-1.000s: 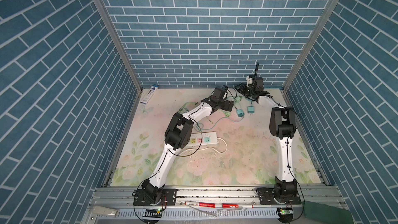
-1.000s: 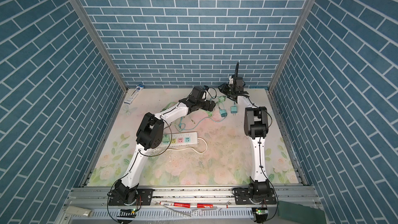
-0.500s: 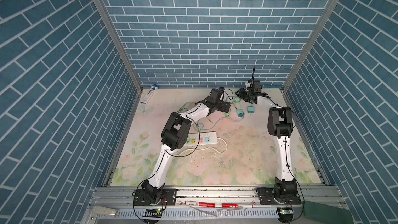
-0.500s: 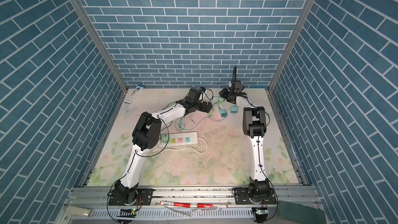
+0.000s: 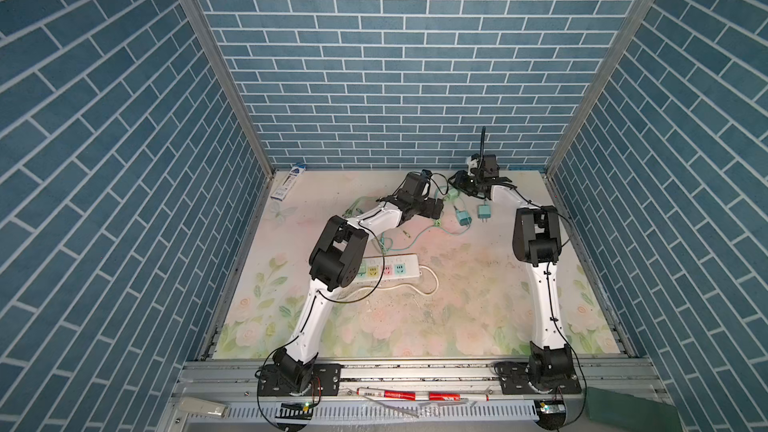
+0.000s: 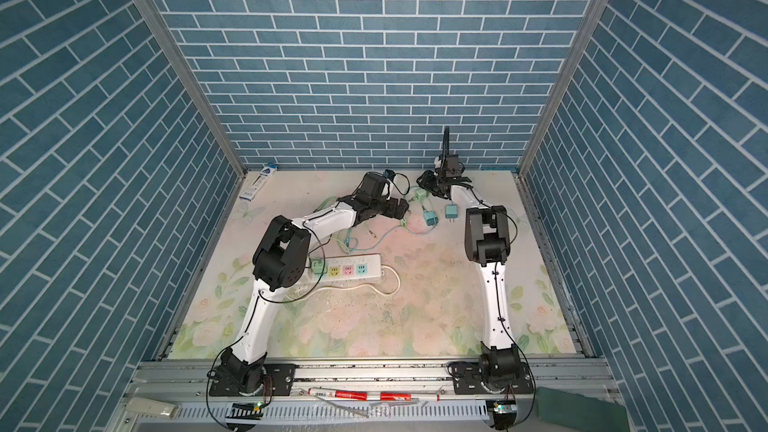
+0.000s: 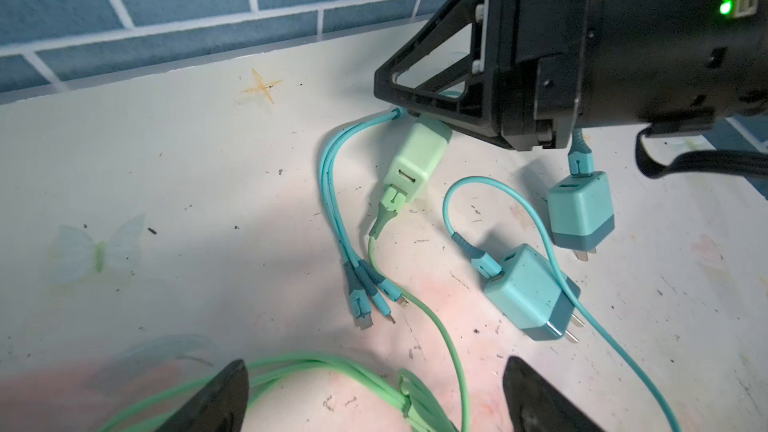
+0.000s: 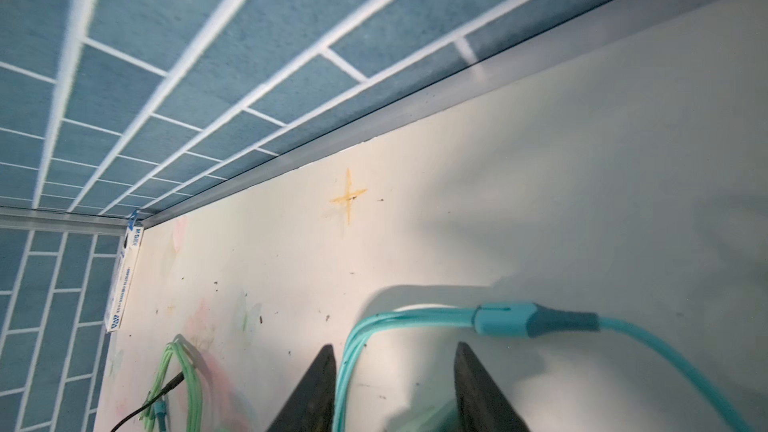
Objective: Insert the plug
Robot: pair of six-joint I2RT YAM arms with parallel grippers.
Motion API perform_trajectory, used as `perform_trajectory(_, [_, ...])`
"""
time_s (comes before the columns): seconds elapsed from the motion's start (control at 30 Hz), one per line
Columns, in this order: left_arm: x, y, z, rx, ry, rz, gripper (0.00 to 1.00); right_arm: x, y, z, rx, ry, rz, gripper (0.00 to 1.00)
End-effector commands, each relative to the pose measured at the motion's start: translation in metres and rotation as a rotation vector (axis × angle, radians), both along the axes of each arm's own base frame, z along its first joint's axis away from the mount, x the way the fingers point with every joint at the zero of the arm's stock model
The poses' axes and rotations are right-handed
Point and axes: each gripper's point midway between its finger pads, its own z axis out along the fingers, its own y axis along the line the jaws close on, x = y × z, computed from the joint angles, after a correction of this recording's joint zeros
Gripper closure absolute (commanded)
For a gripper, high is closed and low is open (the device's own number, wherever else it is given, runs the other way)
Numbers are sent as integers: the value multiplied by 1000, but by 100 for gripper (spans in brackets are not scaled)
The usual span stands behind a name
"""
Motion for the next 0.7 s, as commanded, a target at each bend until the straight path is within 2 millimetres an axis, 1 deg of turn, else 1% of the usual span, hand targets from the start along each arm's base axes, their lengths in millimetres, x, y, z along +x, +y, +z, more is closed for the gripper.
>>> perform_trajectory(0.0, [2, -1, 17, -28, -47, -44, 4, -19, 19, -9, 69, 67, 24, 54])
perform_trajectory(0.17, [3, -3, 6, 0, -40, -79, 4, -36, 39, -8, 140, 100, 49, 55])
perform_trajectory(0.3, [6, -4, -4, 13, -29, -93, 5, -40, 48, -7, 157, 89, 71, 56])
perform_trajectory(0.43, [8, -4, -9, 12, -10, -106, 5, -43, 53, -6, 169, 100, 99, 56])
perform_trajectory(0.67, [0, -7, -20, 19, 19, -150, 7, -56, 60, 12, 256, 170, 109, 55])
